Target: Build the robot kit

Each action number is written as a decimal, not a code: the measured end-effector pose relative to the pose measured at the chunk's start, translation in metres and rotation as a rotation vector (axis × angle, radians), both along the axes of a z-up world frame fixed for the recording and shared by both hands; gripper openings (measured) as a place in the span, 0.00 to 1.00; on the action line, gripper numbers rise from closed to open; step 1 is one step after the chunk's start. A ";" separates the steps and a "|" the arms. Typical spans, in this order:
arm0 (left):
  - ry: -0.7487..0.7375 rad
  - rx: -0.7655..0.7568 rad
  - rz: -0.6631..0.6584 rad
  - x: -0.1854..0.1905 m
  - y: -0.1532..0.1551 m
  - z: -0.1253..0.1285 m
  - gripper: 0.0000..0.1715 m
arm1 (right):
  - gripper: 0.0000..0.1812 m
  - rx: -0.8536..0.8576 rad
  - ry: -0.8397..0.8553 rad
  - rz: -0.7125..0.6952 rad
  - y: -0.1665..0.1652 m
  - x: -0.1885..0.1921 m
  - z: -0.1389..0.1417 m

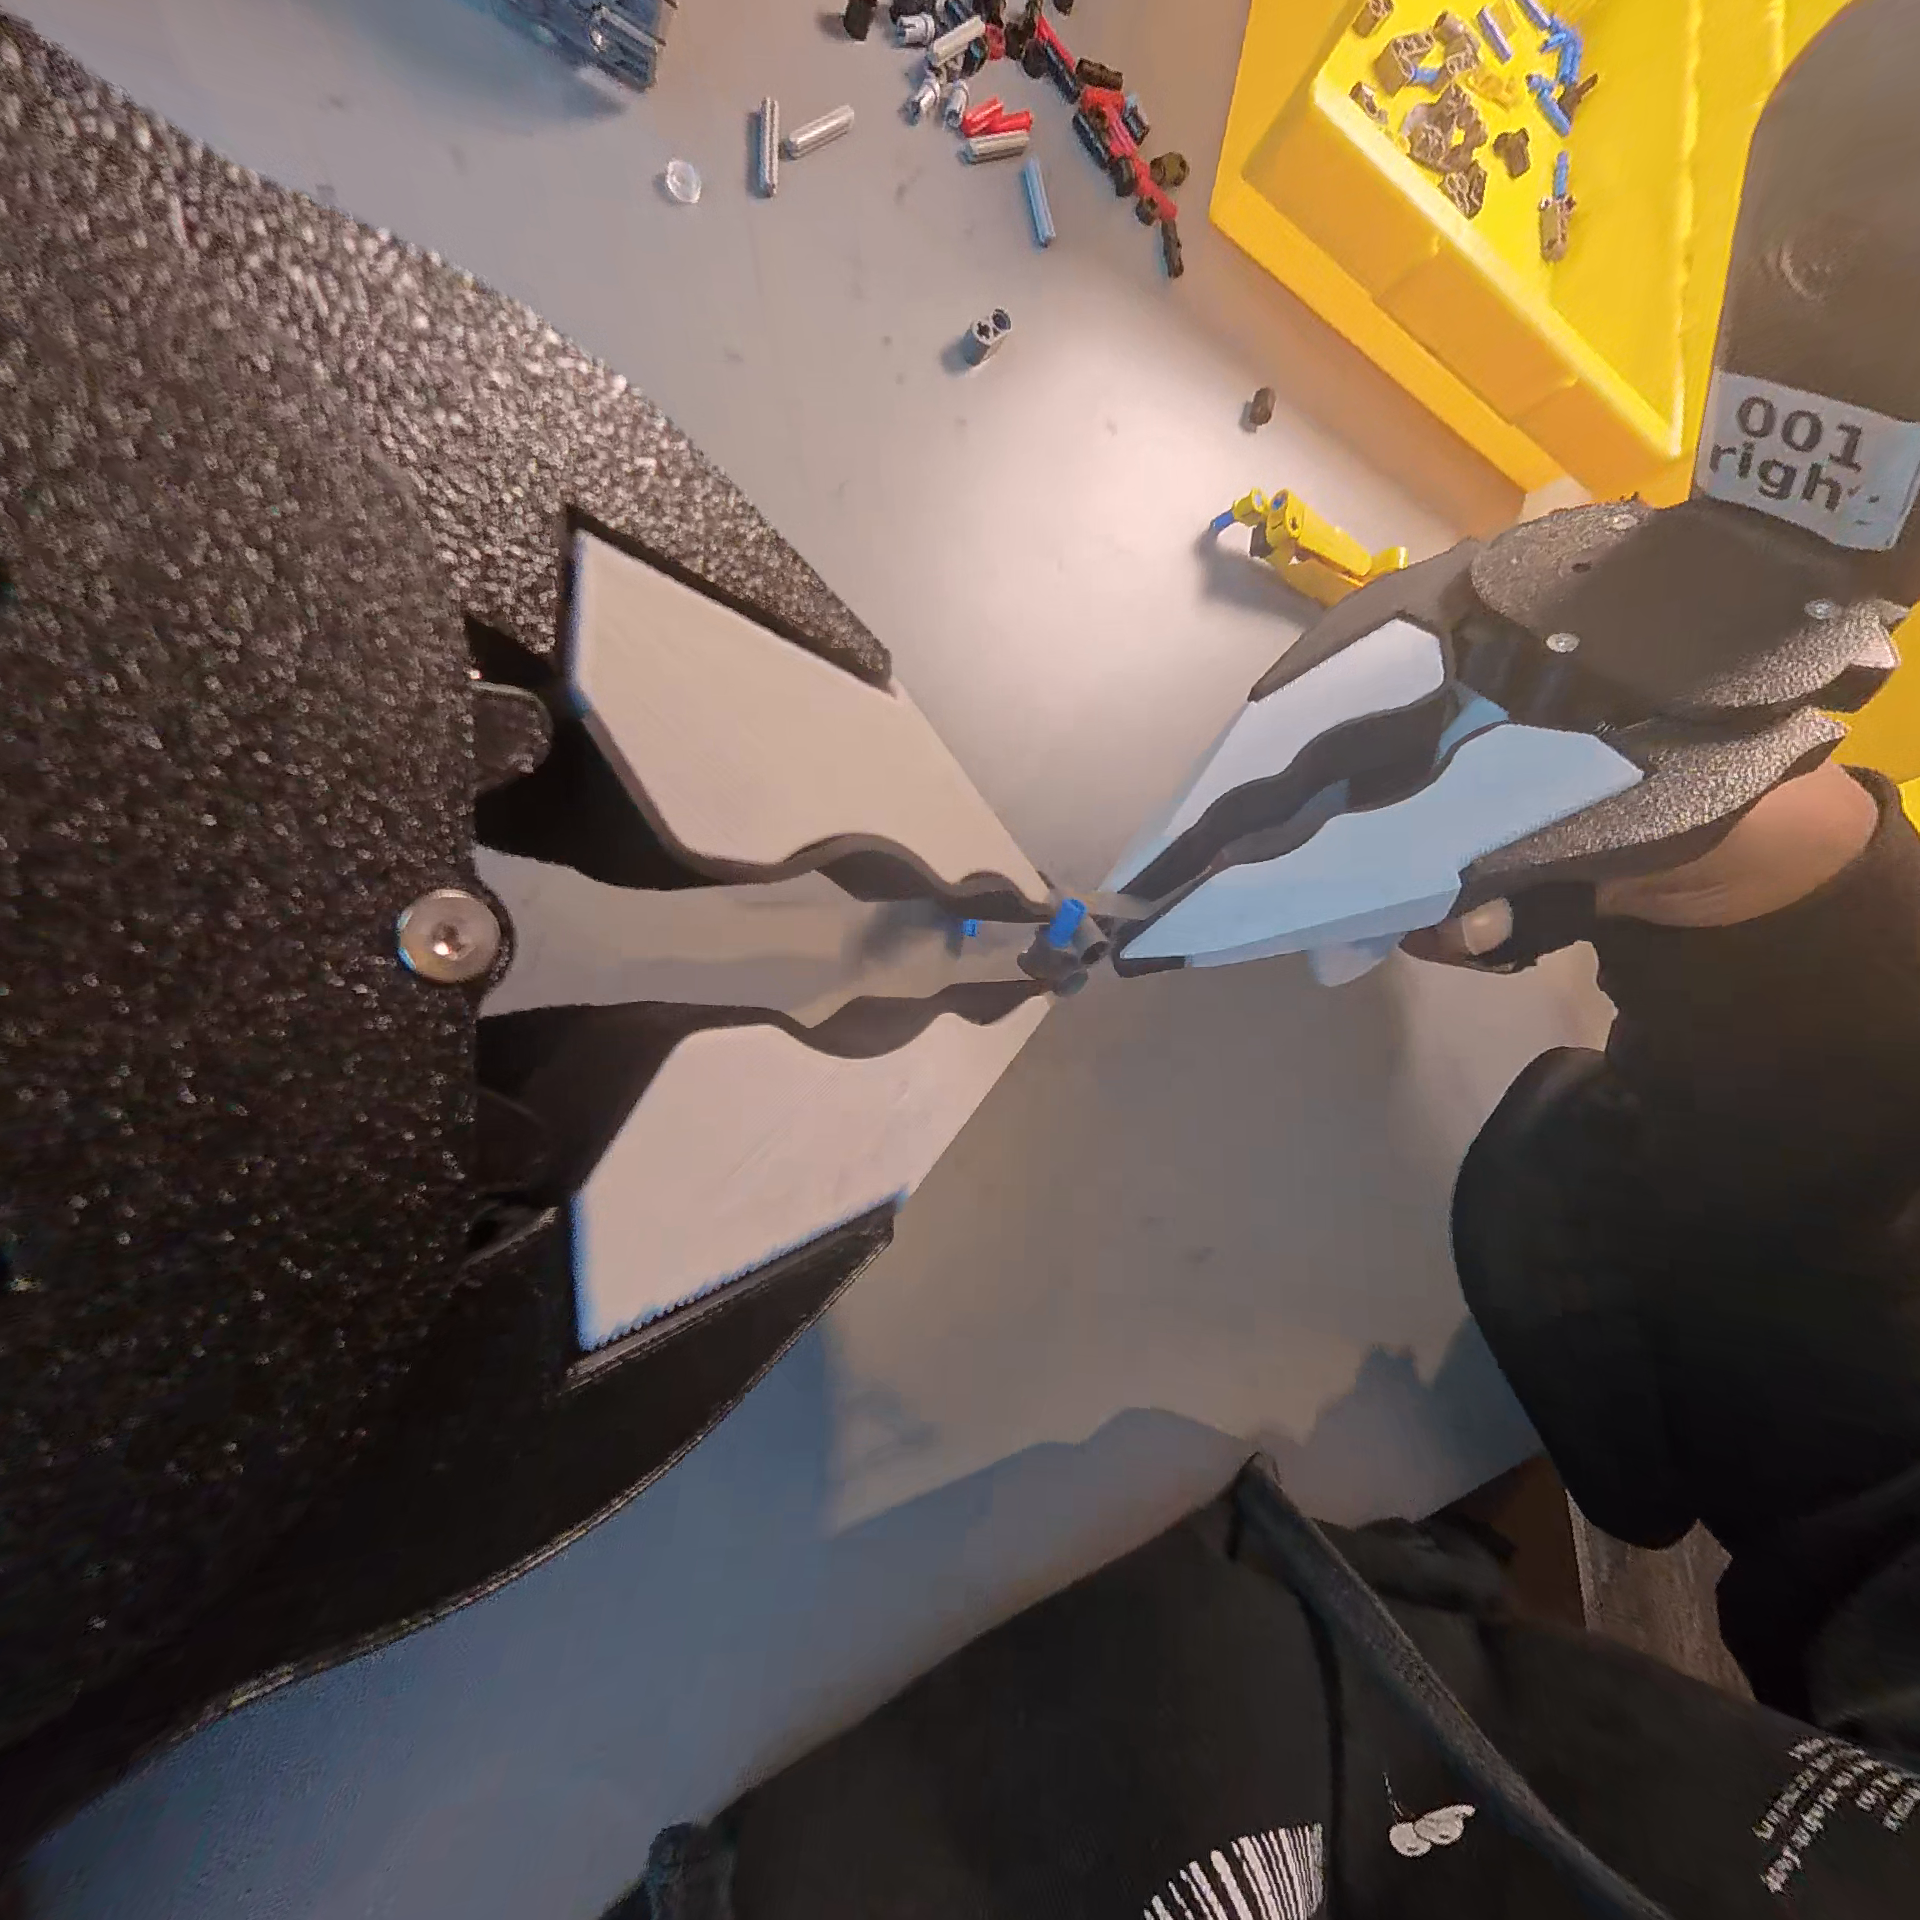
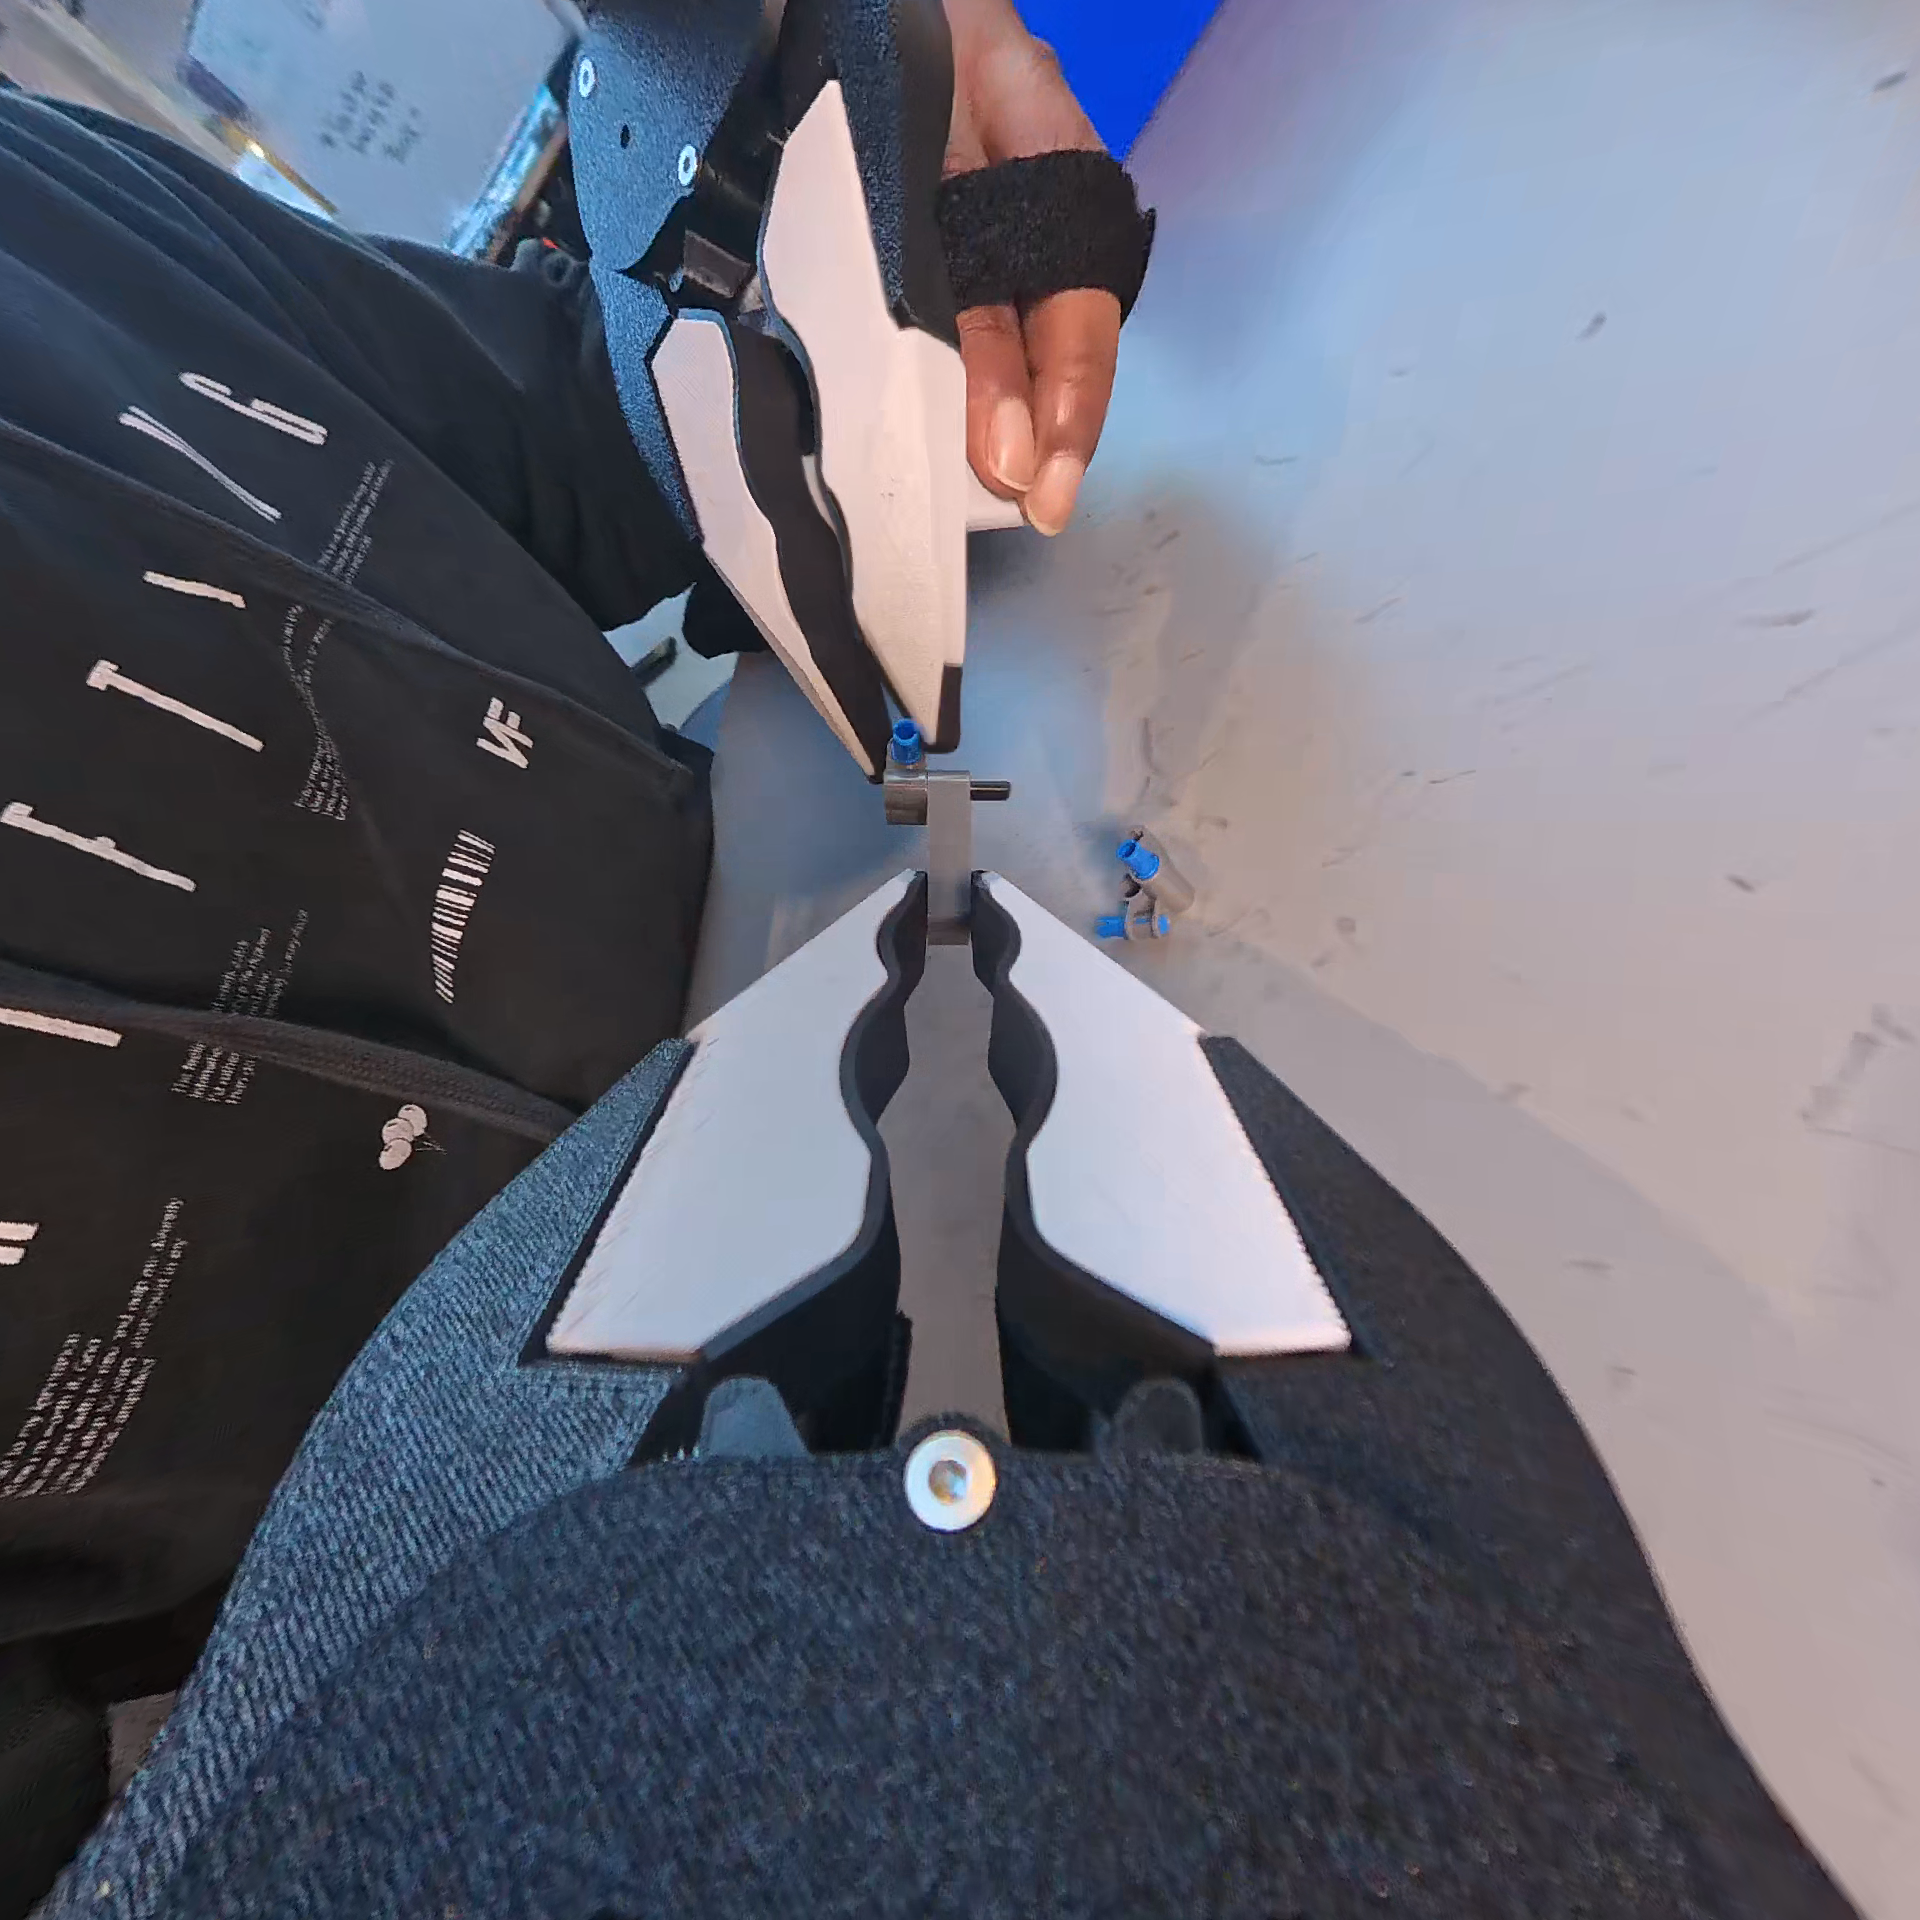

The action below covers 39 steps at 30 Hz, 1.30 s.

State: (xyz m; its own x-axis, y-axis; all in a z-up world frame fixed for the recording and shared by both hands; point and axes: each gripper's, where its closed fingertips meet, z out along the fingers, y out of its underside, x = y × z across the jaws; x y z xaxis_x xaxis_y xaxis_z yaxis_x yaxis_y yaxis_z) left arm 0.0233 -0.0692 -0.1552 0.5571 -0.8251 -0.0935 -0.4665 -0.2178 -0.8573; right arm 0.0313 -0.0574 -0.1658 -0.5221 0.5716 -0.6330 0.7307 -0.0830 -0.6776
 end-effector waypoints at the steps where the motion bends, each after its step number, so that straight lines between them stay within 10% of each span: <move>1: 0.001 0.001 0.000 0.000 0.000 0.000 0.06 | 0.04 -0.011 -0.010 -0.004 0.000 0.000 -0.001; 8: -0.243 -0.145 0.059 -0.007 0.009 0.011 0.05 | 0.10 0.011 0.097 -0.038 0.006 -0.005 0.014; 12: -0.443 -0.254 0.096 -0.014 0.015 0.022 0.05 | 0.22 0.227 0.327 -0.040 0.008 -0.009 0.023; 19: -0.588 -0.353 0.132 -0.021 0.021 0.025 0.05 | 0.10 0.687 0.598 -0.132 0.023 -0.021 0.022; 39: -0.142 -0.197 0.098 -0.010 0.007 -0.012 0.13 | 0.09 0.520 0.418 -0.029 0.009 -0.009 -0.006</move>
State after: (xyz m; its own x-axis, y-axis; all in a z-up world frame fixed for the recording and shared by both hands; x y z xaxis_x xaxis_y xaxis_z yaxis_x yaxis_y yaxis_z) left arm 0.0132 -0.0622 -0.1668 0.6318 -0.7609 0.1481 -0.3129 -0.4251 -0.8493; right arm 0.0219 -0.0484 -0.1716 -0.6436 0.7651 -0.0189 0.4000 0.3152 -0.8606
